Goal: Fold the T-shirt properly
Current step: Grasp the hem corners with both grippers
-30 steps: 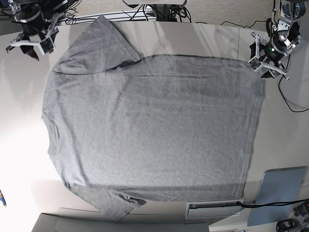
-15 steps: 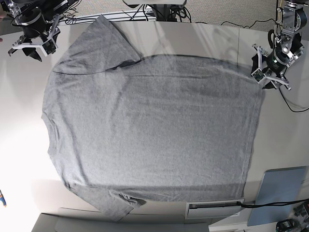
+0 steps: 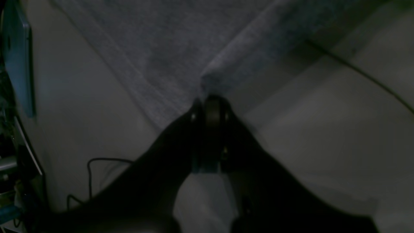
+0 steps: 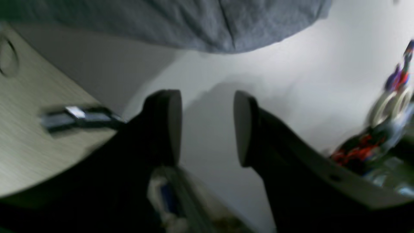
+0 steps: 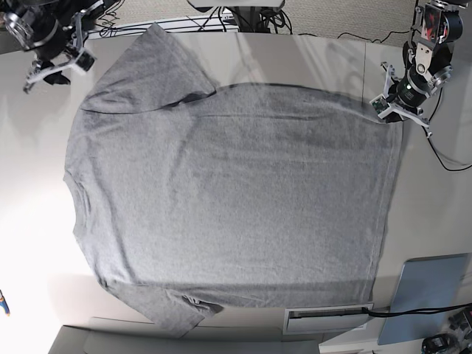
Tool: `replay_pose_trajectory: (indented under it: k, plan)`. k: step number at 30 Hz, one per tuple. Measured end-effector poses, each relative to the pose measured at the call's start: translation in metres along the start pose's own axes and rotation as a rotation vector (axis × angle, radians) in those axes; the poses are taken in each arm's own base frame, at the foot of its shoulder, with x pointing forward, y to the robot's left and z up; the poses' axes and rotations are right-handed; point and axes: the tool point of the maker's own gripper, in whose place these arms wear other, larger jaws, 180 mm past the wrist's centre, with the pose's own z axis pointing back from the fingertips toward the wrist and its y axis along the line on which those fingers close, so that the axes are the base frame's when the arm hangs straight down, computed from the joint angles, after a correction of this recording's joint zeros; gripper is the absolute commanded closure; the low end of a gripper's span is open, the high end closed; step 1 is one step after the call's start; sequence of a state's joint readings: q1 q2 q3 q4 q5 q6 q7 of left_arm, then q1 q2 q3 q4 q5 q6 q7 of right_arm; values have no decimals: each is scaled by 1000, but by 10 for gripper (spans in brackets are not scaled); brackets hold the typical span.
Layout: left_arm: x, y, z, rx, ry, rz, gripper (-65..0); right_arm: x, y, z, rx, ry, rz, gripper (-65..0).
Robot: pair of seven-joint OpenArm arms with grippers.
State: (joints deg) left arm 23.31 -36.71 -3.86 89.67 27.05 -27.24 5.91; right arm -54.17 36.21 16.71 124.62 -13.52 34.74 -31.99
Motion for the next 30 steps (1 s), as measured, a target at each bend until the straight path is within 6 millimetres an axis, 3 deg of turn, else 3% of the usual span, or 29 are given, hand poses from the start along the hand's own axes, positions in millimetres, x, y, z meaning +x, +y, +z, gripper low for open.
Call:
replay_pose_trajectory:
  k: [3, 7, 12, 19, 26, 30]
  plan:
    - [1, 0, 0, 1, 0, -2, 0, -1, 7, -16, 16, 30, 127, -262]
    - [2, -2, -1, 2, -1, 0, 0, 12, 4, -34, 6, 7, 159, -262]
    - [2, -2, -1, 2, 1, 0, 0, 12, 12, -57, 42, 24, 166, -262]
    - [2, -2, -1, 5, 3, 0, 0, 37, 32, -74, 91, -30, 209, -262]
    - [2, -2, -1, 6, 2, 3, 0, 50, 13, -96, 47, -54, 214, -262]
    - [2, -2, -1, 6, 2, 3, 0, 52, 9, -99, 35, -58, 211, -259]
